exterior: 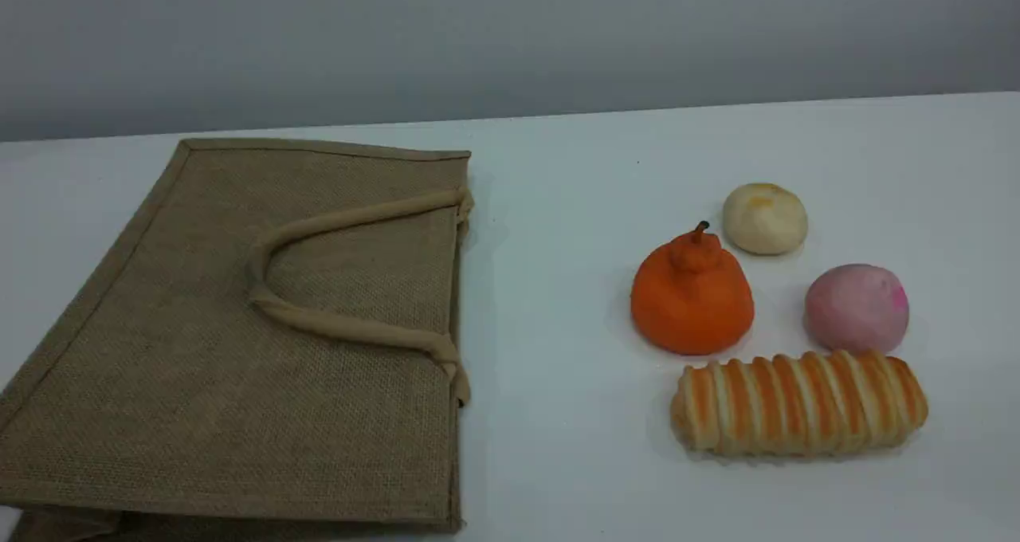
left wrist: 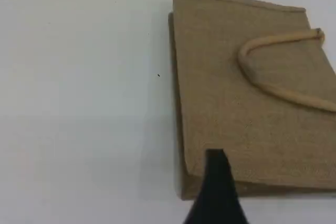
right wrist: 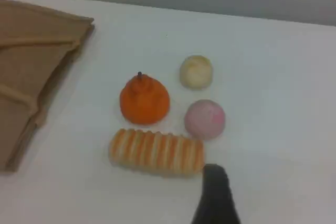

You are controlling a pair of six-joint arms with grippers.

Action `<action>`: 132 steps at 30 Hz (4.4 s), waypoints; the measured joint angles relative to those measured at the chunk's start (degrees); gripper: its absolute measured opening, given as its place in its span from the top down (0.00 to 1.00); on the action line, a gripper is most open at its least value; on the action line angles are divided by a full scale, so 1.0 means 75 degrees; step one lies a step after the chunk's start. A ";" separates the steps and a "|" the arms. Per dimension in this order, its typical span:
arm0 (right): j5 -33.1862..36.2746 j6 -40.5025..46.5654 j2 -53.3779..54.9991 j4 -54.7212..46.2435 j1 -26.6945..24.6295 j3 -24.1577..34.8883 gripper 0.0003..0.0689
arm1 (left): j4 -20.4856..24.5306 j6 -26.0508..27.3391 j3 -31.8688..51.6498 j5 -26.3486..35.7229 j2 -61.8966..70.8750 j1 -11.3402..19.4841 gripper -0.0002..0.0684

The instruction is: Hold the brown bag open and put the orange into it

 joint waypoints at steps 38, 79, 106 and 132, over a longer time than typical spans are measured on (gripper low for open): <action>-0.0018 0.0000 0.0000 0.0180 0.0000 0.0000 0.36 | -0.0007 0.0000 -0.0035 -0.0025 0.0108 -0.0012 0.30; -0.4713 -0.6005 0.9243 0.7753 -0.0014 -0.0221 0.36 | -0.1440 -0.0227 -0.2038 -0.5778 1.1806 -0.0015 0.30; -0.4638 -0.9128 1.0165 1.0758 -0.0014 -0.0221 0.36 | -0.2426 0.0404 -0.4725 -0.5669 1.5574 -0.0855 0.30; -0.4649 -0.9427 1.0158 1.1008 -0.0014 -0.0221 0.36 | -0.2461 0.0354 -0.4930 -0.5865 1.6632 -0.0855 0.80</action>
